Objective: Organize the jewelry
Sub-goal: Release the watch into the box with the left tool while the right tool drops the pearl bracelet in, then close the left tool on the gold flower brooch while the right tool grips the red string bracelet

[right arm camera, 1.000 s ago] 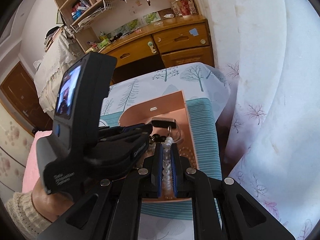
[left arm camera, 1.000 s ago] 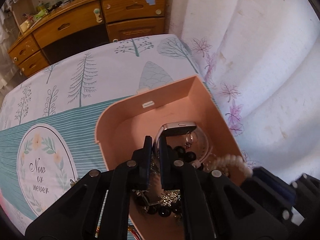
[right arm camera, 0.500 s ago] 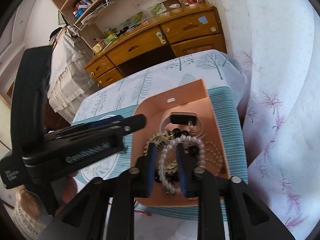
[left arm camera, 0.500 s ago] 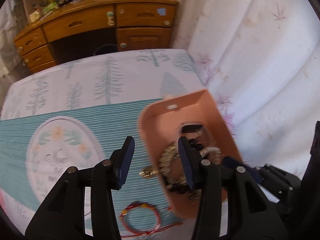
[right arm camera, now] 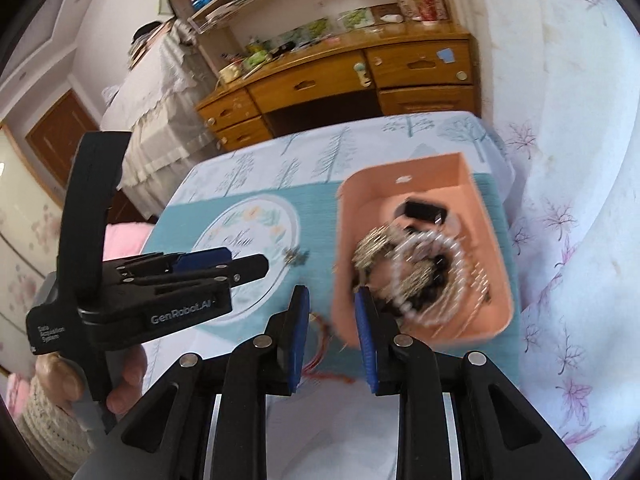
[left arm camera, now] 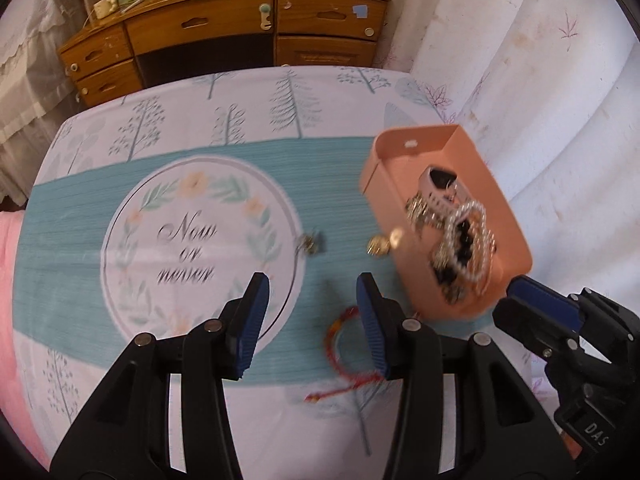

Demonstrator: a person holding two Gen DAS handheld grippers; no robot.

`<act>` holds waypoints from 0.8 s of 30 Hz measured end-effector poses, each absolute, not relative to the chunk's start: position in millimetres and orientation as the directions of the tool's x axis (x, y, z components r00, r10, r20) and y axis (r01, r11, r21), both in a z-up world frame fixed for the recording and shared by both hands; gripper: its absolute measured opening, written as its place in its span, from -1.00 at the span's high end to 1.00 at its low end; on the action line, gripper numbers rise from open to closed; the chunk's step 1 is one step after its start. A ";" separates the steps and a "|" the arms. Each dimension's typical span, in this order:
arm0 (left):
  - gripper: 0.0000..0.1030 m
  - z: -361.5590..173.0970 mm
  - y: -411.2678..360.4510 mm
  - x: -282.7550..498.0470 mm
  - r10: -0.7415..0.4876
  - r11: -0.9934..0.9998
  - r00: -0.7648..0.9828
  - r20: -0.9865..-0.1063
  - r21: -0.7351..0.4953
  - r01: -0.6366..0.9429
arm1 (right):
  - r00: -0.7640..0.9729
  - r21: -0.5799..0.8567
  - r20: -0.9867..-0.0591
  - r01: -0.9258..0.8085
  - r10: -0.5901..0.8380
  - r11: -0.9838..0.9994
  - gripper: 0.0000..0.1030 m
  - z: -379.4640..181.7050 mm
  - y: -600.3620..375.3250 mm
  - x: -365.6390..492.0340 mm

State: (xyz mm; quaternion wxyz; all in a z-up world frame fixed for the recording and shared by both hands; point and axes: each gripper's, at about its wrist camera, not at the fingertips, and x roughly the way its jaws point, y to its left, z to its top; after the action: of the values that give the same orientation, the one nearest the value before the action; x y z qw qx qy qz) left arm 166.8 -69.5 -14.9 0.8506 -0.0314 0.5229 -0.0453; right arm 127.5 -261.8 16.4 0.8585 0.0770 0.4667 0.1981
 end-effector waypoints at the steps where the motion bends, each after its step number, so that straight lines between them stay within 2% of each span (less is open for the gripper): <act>1: 0.18 -16.4 -66.6 160.7 -0.106 0.994 0.448 -0.888 -0.096 0.044 | 0.474 0.322 -0.774 -0.276 0.419 0.906 0.54 16.4 -257.1 122.0; 7: 0.18 -18.6 -54.6 155.4 -0.083 0.997 0.435 -0.896 -0.074 0.039 | 0.338 0.397 -0.823 -0.231 0.456 0.888 0.54 -4.6 -230.0 113.6; 14: 0.18 -21.8 -40.2 179.0 -0.085 0.996 0.405 -0.910 -0.076 0.038 | 0.231 0.378 -0.890 -0.110 0.394 0.919 0.54 -49.5 -218.1 129.2; 24: 0.18 -41.7 -29.6 211.6 -0.124 0.992 0.365 -0.923 -0.122 0.029 | 0.180 0.268 -0.944 -0.062 0.275 0.961 0.55 -76.9 -189.0 147.5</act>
State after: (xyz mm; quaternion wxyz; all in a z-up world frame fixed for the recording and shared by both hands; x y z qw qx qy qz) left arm 211.6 -29.6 -41.7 0.8250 -0.0424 0.5616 -0.0465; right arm 147.5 -189.0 -76.9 0.7635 0.0842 0.6307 0.1105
